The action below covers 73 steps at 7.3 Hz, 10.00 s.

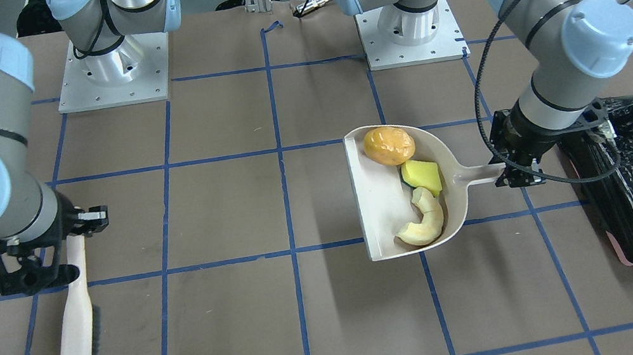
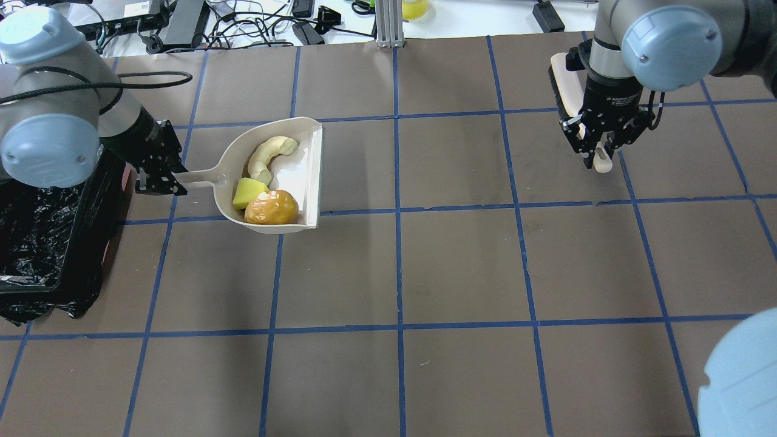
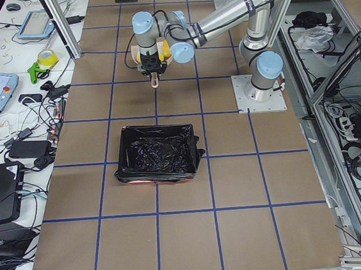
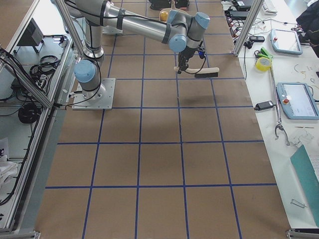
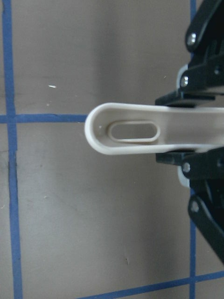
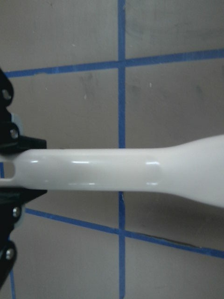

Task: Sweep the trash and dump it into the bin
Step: 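Lift the dustpan over the bin with left gripper while right withdraws brush, then tilt the dustpan to dump the items into the bin with the left gripper, then release the brush on the table and raise the right gripper, then hold the white dustpan tipped over the black bin with the left gripper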

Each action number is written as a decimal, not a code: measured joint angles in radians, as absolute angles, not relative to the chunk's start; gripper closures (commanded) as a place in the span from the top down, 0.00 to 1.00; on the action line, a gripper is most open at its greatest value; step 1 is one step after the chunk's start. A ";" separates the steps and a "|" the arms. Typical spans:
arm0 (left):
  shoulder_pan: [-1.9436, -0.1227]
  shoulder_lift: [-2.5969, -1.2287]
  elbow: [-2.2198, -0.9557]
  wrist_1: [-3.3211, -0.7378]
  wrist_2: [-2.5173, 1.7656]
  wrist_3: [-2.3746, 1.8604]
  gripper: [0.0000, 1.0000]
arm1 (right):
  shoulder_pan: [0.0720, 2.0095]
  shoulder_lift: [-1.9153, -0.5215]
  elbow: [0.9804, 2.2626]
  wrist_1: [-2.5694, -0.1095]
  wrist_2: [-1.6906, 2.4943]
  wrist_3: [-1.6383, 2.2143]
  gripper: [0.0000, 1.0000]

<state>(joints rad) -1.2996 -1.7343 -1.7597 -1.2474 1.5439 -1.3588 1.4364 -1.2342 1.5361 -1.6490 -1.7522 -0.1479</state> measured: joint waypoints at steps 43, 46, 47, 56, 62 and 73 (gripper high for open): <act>-0.937 -1.973 -1.507 -0.566 2.242 -0.275 0.00 | 1.641 -1.618 1.549 -1.477 -1.566 0.026 1.00; -0.960 -1.973 -1.511 -0.460 2.240 -0.205 0.00 | 1.640 -1.609 1.546 -1.543 -1.566 0.025 1.00; -0.967 -1.973 -1.515 -0.426 2.236 -0.192 0.00 | 1.640 -1.607 1.548 -1.590 -1.569 0.025 1.00; -0.990 -1.986 -1.557 -0.150 2.216 -0.037 0.00 | 1.640 -1.606 1.555 -1.621 -1.577 0.019 1.00; -1.036 -1.984 -1.609 0.041 2.217 0.028 0.00 | 1.640 -1.606 1.555 -1.620 -1.577 0.012 1.00; -1.049 -1.993 -1.666 0.379 2.221 0.116 0.00 | 1.639 -1.605 1.555 -1.620 -1.575 0.010 1.00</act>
<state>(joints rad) -1.0485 -1.9933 -1.6664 0.3792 2.2209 0.1161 1.6394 -1.6045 1.5555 -1.6203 -1.5746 0.0101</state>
